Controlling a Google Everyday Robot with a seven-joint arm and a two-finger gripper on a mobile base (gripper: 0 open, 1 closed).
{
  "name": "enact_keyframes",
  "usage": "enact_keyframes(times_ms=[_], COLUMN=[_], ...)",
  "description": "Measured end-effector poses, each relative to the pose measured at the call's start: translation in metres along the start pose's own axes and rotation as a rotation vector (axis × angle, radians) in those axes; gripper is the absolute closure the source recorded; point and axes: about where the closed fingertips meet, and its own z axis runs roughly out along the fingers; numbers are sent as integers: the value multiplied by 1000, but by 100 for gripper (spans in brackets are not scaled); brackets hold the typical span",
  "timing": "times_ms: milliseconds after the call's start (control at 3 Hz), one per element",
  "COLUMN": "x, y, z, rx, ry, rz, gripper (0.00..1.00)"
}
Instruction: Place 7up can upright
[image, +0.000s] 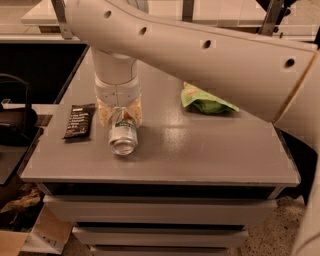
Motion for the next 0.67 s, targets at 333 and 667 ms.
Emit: enact_keyframes(times_ms=[333,667], x=[-3,-8], y=[0,1], z=[-14,-42], rx=[-16,-62], ry=[-44,-145], rz=[-26,-107], gripper=[87,100])
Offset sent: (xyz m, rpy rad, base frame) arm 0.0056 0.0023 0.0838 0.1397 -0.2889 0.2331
